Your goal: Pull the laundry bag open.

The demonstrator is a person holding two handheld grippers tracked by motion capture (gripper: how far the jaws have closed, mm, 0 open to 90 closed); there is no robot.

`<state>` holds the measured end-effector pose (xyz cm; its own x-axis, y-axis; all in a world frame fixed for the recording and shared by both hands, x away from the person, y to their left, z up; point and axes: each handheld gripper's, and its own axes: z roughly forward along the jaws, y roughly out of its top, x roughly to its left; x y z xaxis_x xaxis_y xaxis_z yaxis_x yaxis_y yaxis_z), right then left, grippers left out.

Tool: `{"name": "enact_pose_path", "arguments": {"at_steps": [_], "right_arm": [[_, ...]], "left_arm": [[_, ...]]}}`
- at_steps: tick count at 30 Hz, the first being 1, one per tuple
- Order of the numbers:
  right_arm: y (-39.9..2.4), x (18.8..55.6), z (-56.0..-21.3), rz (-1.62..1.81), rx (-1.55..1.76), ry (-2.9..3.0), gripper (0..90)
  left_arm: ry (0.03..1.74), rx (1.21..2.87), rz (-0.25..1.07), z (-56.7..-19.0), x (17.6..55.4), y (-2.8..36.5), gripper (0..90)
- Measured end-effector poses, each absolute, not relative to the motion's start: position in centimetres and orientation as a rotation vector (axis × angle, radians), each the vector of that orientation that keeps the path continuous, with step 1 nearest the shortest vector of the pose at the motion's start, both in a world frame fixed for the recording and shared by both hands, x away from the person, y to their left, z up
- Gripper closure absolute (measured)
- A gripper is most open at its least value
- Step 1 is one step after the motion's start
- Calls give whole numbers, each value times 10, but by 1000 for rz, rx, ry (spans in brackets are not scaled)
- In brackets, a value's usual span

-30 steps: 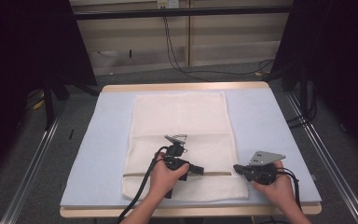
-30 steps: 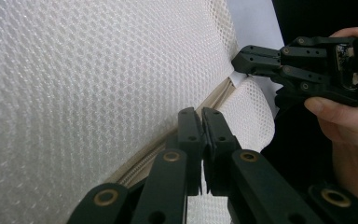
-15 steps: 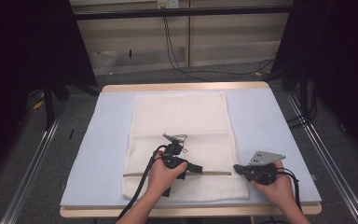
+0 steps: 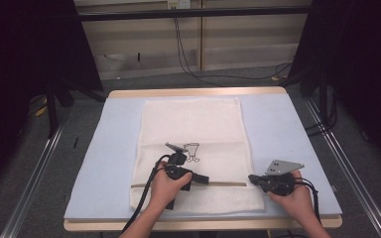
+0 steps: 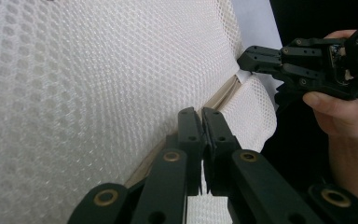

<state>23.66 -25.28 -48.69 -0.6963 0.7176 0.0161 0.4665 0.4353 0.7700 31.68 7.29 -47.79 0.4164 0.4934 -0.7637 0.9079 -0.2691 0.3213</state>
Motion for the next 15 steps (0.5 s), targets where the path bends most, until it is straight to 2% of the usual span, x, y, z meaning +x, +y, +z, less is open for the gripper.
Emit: {"name": "enact_pose_path", "arguments": {"at_steps": [15], "right_arm": [[-253, 237, -487, 1128, 1021, 2378, 900]], "left_arm": [[1200, 1921, -682, -475, 318, 82, 874]]}}
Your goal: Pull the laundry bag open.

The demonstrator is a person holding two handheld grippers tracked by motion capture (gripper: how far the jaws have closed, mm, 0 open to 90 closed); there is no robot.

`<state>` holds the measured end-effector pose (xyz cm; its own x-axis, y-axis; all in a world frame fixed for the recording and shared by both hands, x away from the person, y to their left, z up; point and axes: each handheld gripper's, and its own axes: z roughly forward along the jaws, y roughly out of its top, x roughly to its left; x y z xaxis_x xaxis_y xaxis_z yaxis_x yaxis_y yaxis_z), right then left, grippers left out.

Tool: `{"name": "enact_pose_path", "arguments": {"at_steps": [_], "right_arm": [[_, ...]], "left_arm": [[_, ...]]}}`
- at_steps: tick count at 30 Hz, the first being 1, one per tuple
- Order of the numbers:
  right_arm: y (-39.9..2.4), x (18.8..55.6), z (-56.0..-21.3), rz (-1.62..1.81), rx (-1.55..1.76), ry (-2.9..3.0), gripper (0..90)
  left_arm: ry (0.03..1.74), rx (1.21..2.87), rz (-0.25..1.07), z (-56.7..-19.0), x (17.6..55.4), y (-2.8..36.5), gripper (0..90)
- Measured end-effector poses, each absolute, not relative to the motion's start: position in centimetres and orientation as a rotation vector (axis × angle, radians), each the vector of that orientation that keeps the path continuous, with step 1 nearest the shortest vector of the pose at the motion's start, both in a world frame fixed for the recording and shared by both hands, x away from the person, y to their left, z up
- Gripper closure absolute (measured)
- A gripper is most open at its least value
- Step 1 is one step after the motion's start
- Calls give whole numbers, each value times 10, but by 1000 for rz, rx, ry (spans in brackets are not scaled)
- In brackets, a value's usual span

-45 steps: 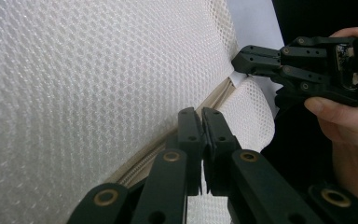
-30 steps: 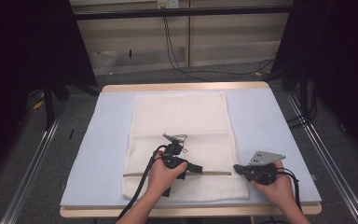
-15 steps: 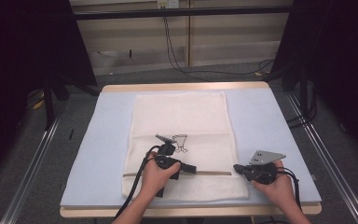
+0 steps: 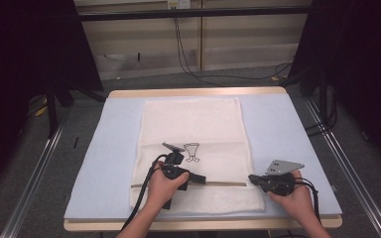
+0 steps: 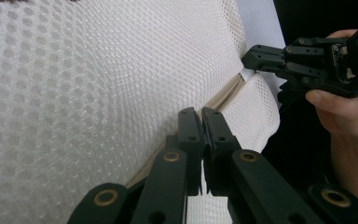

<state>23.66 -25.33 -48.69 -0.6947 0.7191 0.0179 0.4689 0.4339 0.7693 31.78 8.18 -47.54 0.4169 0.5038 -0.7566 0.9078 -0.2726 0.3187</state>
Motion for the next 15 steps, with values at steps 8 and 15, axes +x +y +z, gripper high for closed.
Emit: {"name": "enact_pose_path", "arguments": {"at_steps": [8, 15], "right_arm": [[-253, 237, -487, 1133, 1017, 2379, 900], [-253, 237, -487, 1133, 1019, 2379, 900]], "left_arm": [[1203, 1919, -685, -477, 318, 86, 874], [1217, 1913, -689, -476, 318, 91, 874]]}}
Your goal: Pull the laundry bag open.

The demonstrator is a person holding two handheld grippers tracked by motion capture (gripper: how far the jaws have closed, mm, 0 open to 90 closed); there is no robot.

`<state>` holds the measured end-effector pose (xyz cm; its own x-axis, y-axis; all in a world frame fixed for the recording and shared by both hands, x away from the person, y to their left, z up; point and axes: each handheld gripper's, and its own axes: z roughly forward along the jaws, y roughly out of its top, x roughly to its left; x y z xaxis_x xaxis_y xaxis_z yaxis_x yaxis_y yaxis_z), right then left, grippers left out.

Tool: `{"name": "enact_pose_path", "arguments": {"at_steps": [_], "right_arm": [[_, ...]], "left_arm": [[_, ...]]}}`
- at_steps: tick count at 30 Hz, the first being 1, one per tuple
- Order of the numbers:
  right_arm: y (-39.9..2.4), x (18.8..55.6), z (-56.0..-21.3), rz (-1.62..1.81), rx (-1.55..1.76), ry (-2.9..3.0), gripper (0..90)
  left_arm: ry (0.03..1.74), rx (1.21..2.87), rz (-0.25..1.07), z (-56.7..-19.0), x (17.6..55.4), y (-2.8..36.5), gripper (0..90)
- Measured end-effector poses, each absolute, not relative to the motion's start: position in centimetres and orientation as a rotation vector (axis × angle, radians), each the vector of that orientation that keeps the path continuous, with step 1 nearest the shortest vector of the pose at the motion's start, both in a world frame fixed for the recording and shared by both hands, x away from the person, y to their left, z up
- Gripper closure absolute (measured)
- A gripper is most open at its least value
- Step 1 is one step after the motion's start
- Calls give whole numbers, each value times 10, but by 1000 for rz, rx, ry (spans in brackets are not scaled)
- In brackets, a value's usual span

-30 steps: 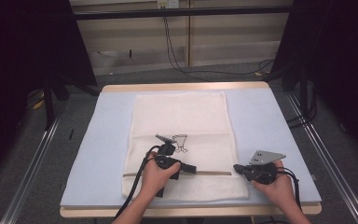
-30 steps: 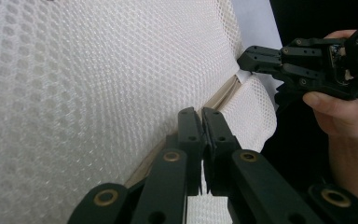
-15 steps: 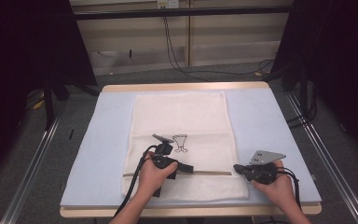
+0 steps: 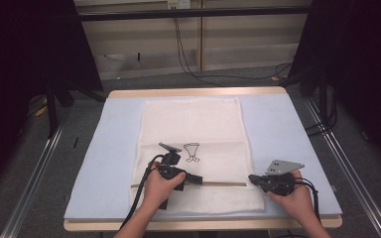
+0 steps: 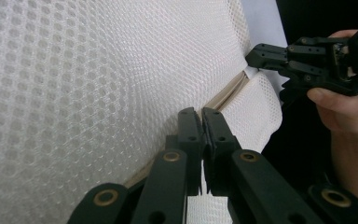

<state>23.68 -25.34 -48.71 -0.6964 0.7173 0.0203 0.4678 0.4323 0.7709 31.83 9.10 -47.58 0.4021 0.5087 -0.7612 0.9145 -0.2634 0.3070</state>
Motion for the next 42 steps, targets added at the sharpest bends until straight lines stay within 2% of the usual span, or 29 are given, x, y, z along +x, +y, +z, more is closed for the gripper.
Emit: {"name": "enact_pose_path", "arguments": {"at_steps": [42], "right_arm": [[-254, 239, -487, 1140, 1038, 2385, 900]], "left_arm": [[1262, 1874, -680, -471, 316, 122, 874]]}}
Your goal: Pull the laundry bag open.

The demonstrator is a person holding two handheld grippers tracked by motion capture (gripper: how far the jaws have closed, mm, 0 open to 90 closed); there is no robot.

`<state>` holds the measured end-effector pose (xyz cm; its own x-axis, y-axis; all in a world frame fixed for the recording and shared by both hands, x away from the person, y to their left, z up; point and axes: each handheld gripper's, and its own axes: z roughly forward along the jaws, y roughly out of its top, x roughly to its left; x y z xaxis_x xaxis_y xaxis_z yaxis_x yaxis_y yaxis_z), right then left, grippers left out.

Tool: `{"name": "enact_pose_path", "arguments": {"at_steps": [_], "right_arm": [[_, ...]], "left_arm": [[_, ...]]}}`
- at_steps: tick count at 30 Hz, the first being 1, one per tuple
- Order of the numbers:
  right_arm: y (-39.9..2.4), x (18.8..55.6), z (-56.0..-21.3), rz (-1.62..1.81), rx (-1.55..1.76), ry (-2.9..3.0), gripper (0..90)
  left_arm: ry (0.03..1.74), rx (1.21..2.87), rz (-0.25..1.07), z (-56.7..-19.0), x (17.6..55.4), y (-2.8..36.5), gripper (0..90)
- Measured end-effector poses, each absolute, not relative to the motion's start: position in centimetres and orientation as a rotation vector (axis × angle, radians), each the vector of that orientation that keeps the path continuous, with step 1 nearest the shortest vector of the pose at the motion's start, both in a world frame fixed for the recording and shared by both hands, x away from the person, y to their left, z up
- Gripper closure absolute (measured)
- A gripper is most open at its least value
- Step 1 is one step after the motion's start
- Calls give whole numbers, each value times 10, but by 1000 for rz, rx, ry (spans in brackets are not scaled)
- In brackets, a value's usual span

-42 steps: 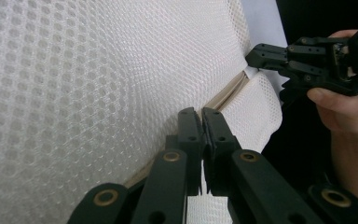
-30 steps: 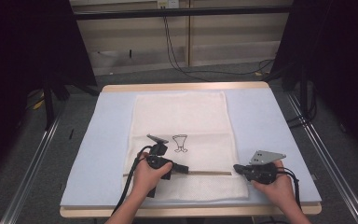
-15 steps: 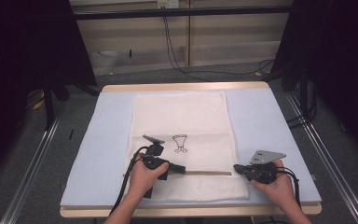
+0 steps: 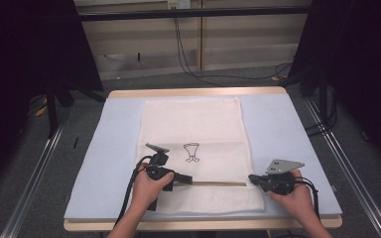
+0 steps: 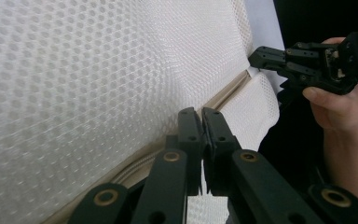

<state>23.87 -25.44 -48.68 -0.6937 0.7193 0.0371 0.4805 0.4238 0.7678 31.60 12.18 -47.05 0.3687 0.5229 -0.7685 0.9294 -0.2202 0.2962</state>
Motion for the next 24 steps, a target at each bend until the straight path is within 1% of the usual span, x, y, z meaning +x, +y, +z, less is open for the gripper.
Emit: {"name": "enact_pose_path", "arguments": {"at_steps": [11, 12, 24], "right_arm": [[-254, 239, -487, 1136, 1043, 2383, 900], [-254, 239, -487, 1135, 1042, 2383, 900], [-254, 239, -487, 1135, 1042, 2383, 900]], "left_arm": [[1290, 1872, -663, -468, 317, 141, 874], [1299, 1857, -677, -468, 317, 141, 874], [1303, 1864, -662, -469, 317, 149, 874]]}}
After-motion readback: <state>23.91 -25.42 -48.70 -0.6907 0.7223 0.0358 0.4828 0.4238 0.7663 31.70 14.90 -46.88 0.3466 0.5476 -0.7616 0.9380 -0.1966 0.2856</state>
